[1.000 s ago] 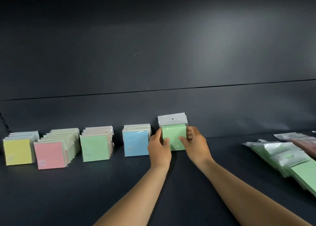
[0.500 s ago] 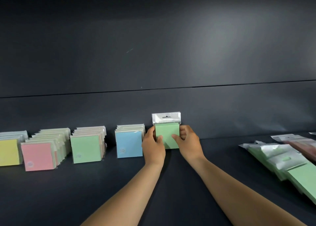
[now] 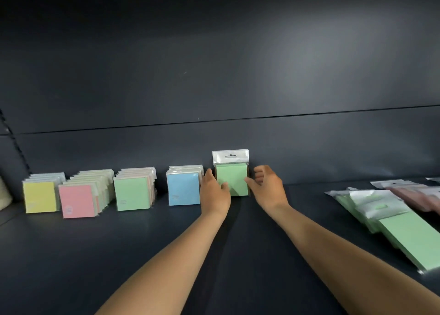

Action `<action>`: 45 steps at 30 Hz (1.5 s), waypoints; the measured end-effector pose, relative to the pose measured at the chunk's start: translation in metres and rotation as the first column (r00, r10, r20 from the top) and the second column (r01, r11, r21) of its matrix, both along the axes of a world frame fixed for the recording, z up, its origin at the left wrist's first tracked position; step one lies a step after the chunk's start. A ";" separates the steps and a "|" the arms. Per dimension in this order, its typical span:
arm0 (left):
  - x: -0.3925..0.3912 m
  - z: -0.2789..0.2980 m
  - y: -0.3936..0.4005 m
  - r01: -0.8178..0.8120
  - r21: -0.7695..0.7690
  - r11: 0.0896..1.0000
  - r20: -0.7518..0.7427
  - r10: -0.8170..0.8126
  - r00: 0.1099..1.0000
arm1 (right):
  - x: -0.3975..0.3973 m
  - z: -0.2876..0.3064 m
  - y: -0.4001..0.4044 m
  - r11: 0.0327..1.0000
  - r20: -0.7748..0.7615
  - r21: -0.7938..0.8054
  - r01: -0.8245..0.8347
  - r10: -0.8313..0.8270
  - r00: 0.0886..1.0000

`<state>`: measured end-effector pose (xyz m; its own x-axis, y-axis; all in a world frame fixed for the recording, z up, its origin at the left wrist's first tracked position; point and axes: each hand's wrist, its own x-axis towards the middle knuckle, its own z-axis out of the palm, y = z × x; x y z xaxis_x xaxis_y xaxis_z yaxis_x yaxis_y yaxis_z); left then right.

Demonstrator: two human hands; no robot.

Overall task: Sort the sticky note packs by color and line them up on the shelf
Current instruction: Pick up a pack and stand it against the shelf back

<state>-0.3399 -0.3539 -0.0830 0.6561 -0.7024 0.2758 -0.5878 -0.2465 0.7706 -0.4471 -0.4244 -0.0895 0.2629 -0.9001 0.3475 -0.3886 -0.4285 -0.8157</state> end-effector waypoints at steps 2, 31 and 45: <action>-0.006 0.009 0.014 0.046 0.021 0.999 0.081 -0.048 0.996 | -0.020 0.010 0.003 0.994 -0.170 -0.108 -0.014 -0.004 0.985; -0.173 0.076 0.197 0.069 0.558 0.827 0.636 -0.480 0.603 | -0.288 0.085 0.182 0.985 -0.848 -0.164 -0.048 -0.116 0.518; -0.234 0.028 0.071 0.319 0.460 0.829 0.107 -0.408 0.907 | -0.308 0.036 0.073 0.993 -0.695 -0.113 -0.042 -0.049 0.717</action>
<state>-0.5735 -0.2828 -0.0555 0.2946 -0.9556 -0.0097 -0.8246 -0.2593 0.5028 -0.7549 -0.3517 -0.0536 0.4681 -0.8680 0.1656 -0.8282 -0.4963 -0.2603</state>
